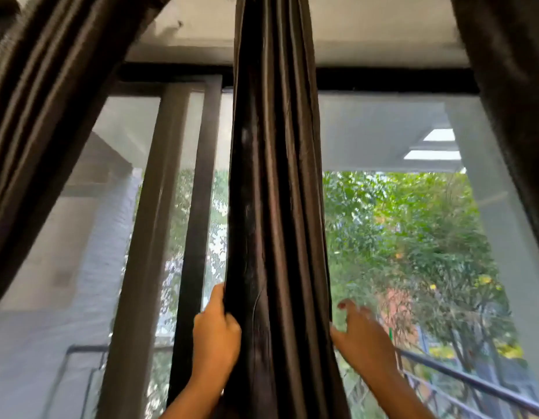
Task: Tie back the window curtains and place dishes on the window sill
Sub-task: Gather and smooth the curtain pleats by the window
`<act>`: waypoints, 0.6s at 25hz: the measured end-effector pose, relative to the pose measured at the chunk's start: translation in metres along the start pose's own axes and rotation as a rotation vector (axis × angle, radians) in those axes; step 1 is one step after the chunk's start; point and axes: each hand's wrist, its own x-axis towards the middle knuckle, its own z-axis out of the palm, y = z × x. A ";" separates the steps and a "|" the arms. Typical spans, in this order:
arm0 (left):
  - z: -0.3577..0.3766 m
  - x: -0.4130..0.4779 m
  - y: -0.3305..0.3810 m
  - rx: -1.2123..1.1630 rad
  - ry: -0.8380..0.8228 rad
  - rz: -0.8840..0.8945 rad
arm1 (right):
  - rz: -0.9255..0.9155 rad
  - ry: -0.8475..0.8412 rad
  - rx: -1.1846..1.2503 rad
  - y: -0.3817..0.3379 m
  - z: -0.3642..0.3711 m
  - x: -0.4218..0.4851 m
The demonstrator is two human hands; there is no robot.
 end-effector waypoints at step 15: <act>-0.028 -0.094 -0.034 0.320 0.139 -0.101 | -0.163 0.442 0.551 -0.011 0.050 -0.119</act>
